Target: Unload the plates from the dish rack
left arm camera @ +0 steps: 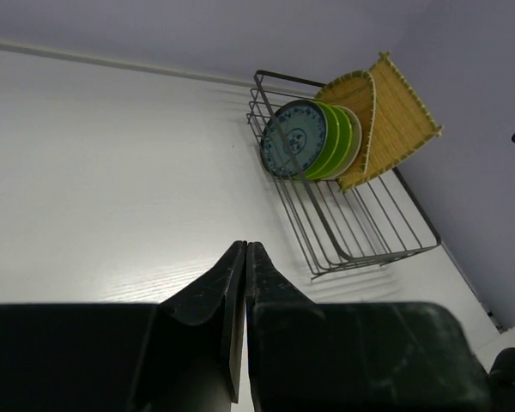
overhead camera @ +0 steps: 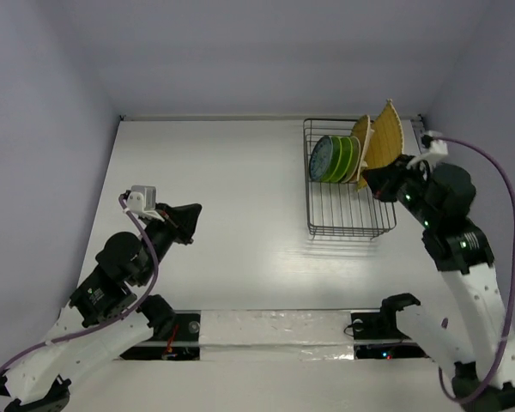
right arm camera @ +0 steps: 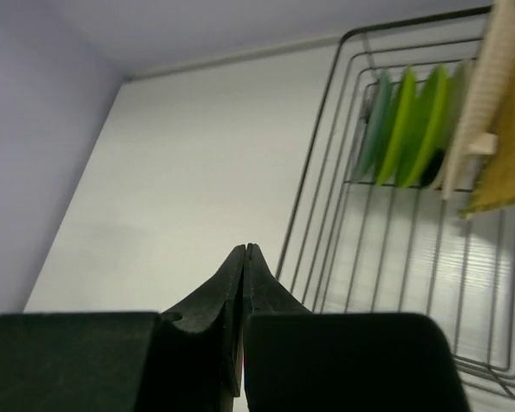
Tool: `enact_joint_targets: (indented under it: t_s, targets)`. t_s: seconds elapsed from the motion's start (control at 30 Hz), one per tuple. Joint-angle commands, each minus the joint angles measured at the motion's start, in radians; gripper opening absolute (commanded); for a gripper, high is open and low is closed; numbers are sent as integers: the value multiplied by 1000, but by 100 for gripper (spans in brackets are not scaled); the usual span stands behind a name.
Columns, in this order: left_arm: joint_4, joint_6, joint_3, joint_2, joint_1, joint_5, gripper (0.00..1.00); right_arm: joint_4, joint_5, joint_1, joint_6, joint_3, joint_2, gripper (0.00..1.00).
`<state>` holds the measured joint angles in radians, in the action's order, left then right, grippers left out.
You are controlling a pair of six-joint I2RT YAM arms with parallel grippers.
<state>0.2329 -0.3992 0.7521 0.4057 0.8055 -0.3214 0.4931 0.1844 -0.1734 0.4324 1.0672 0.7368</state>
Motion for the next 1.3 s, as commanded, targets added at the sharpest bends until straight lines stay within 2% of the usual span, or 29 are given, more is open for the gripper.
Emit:
enact_joint_targets:
  t_s: [0.0,0.03,0.17,0.2,0.23,0.27,0.3,0.33,0.37,0.43,0.6,0.63,0.73,0.87,1.13,1.27]
  targets:
    - [8,39,3,2,4,-54,0,-44,-294,-177,-40,132,202,0]
    - [23,40,0,10,4,-67,0,-9,-375,-230,-59,202,258,0]
    - [49,37,1,2,4,-110,0,-16,-494,-230,-107,304,455,2]
    - [48,36,-2,-4,4,-102,0,4,-531,-230,-116,327,490,8]
    - [45,36,-8,-11,4,-94,0,16,-546,-230,-127,352,527,21]
    - [39,34,-10,-13,4,-88,10,15,-559,-230,-133,370,592,30]
    - [37,34,-11,-13,4,-81,16,21,-569,-230,-139,405,625,38]
    - [34,37,-10,-4,4,-79,20,33,-569,-230,-144,430,659,44]
    - [29,40,-8,1,4,-79,24,38,-568,-230,-147,451,721,45]
    - [31,43,-7,21,4,-82,30,41,-586,-230,-156,510,780,45]
    - [43,40,-3,38,-5,-71,34,68,-602,-230,-185,622,921,41]
    - [42,42,-5,35,-5,-71,35,59,-605,-230,-190,632,950,37]
    - [37,42,-7,30,-5,-71,35,68,-591,-215,-179,652,1009,35]
    - [36,42,-7,30,-14,-70,36,52,-553,-192,-175,646,1049,35]
    - [31,48,-7,44,-23,-53,36,56,-585,-173,-175,659,1125,35]
    - [28,48,-8,41,-23,-53,37,65,-580,-164,-173,665,1159,31]
